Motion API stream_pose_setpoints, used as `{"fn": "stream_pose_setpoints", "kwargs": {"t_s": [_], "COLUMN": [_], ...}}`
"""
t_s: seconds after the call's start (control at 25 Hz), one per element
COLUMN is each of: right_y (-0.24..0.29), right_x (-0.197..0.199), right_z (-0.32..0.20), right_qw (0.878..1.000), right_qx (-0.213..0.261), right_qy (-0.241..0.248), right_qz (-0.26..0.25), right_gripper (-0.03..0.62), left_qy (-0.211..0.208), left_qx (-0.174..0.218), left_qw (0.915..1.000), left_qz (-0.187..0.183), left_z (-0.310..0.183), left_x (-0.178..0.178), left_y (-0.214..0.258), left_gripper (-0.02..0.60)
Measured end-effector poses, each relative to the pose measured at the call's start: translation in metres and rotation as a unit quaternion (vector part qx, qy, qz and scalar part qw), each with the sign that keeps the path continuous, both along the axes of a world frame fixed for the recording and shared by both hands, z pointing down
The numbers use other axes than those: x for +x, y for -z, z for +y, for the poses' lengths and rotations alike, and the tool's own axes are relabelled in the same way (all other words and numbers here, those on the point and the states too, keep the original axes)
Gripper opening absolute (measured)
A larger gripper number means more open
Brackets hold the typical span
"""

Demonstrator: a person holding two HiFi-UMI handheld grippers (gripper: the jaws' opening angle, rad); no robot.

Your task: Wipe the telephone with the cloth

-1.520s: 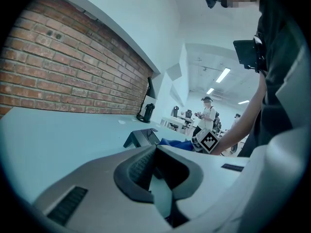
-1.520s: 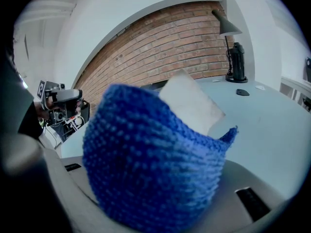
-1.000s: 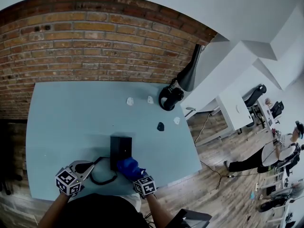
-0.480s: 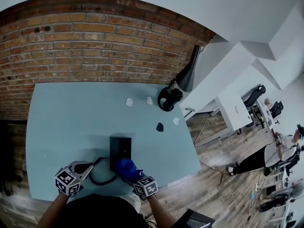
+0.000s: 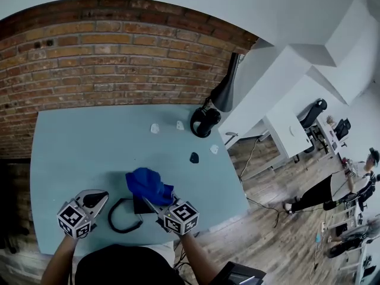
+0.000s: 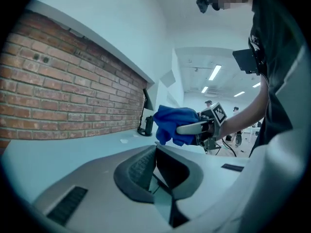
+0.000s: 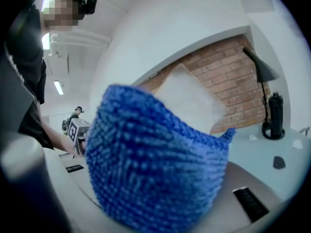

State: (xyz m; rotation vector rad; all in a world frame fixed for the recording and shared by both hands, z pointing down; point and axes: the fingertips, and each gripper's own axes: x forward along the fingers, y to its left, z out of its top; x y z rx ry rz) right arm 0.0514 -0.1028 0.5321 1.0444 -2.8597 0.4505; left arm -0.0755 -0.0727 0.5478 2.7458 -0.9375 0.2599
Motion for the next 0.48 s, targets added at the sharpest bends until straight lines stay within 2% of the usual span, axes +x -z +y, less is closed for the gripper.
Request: {"fn": "stream_pose_setpoints", "kwargs": {"t_s": [0.16, 0.28, 0.4, 0.48], "right_y": [0.077, 0.112, 0.133, 0.130], "right_x": [-0.012, -0.026, -0.044, -0.052], "right_z": [-0.017, -0.016, -0.003, 0.003], "right_qw": [0.994, 0.986, 0.978, 0.976], "right_qx": [0.104, 0.162, 0.206, 0.215], "right_qy": [-0.023, -0.031, -0.019, -0.014], "right_qz": [-0.010, 0.009, 0.012, 0.014], "right_gripper": [0.146, 0.146, 0.146, 0.146], "left_qy": [0.015, 0.030, 0.041, 0.044], "left_qx": [0.071, 0.113, 0.136, 0.135], "left_qw": [0.9973, 0.9929, 0.9895, 0.9896], "left_qz": [0.010, 0.018, 0.024, 0.024], "left_z": [-0.014, -0.017, -0.013, -0.011], "left_x": [-0.004, -0.010, -0.017, -0.020], "left_y": [0.052, 0.079, 0.097, 0.094], "left_gripper": [0.021, 0.021, 0.021, 0.021]}}
